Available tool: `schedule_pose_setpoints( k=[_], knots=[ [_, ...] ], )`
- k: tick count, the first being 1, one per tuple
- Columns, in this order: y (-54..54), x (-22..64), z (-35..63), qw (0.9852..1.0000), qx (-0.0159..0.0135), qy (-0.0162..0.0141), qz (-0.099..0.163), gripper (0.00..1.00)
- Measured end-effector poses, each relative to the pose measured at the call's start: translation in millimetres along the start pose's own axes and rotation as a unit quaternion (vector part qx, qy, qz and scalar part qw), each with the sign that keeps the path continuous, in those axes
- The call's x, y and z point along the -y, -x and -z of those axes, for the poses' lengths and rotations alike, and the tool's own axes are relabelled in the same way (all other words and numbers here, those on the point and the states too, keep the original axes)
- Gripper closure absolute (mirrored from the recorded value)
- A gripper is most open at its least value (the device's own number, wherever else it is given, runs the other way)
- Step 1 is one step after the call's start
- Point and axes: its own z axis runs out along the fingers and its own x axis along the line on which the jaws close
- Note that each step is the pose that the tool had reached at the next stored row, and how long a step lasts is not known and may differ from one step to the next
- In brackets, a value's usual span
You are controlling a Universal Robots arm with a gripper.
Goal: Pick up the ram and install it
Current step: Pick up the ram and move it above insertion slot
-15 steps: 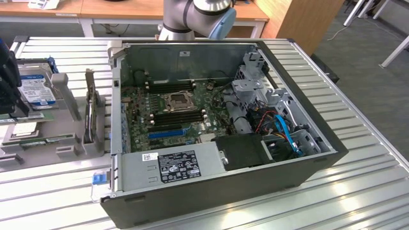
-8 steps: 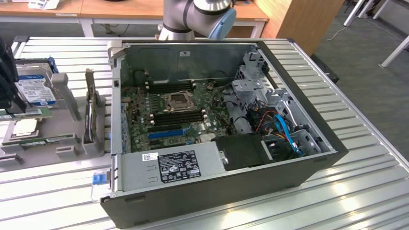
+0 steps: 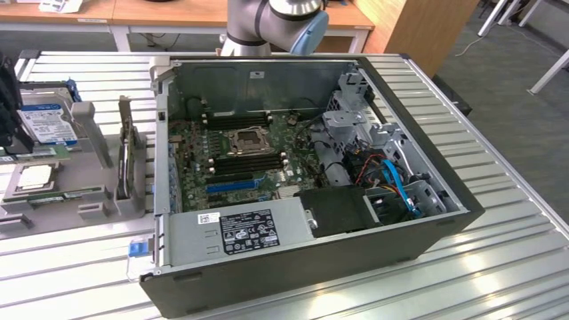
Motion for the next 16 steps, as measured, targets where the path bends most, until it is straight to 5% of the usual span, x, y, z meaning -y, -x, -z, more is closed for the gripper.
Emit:
schedule_pose_setpoints(
  k=[16],
  knots=[
    [2.0, -0.6, 18.8, 1.0, 0.0, 0.0, 0.0, 0.89]
  ],
)
